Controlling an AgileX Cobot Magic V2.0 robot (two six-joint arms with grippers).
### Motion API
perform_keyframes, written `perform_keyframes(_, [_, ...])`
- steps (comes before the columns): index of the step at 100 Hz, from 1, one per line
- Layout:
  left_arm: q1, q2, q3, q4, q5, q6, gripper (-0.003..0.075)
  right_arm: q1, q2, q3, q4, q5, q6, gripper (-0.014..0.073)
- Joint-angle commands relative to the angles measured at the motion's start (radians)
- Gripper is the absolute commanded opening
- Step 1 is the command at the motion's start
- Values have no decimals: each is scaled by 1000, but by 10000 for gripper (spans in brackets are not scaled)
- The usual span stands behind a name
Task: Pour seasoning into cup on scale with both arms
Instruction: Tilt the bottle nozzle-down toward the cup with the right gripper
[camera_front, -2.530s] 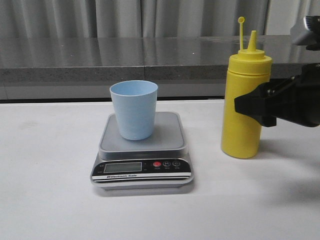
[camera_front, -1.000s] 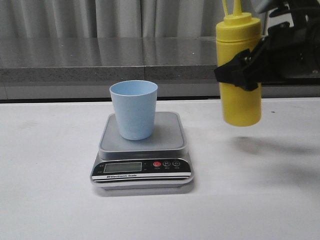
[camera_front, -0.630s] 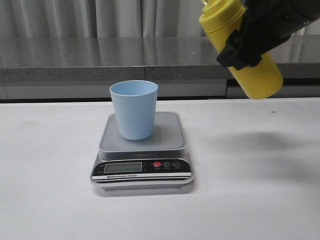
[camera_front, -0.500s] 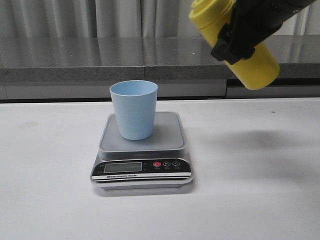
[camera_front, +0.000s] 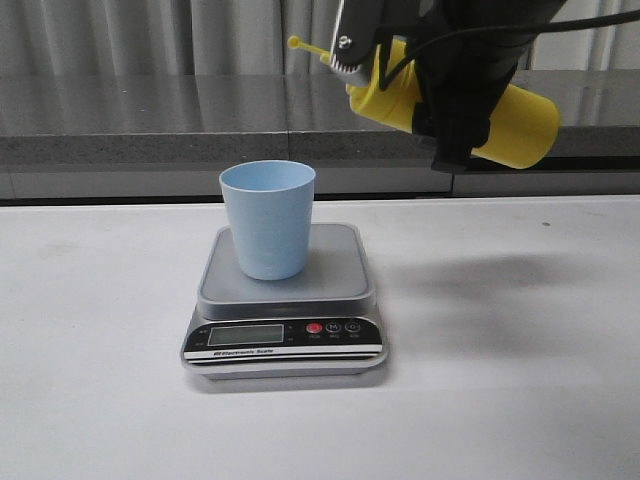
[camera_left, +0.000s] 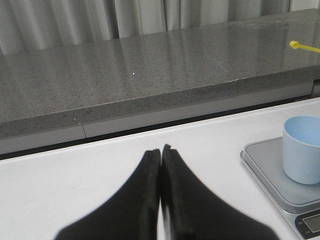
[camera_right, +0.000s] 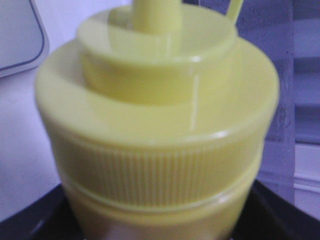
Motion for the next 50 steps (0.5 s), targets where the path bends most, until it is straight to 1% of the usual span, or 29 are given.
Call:
perform_keyframes(1, [2, 7, -26, 0, -89, -4, -18, 23, -24, -39, -83, 40, -5, 120])
perform_keyframes(24, [2, 7, -26, 0, -89, -4, -18, 56, 7, -40, -203, 113, -5, 120])
perform_keyframes(50, [2, 7, -26, 0, -89, -4, -18, 56, 12, -40, -320, 126, -5, 120])
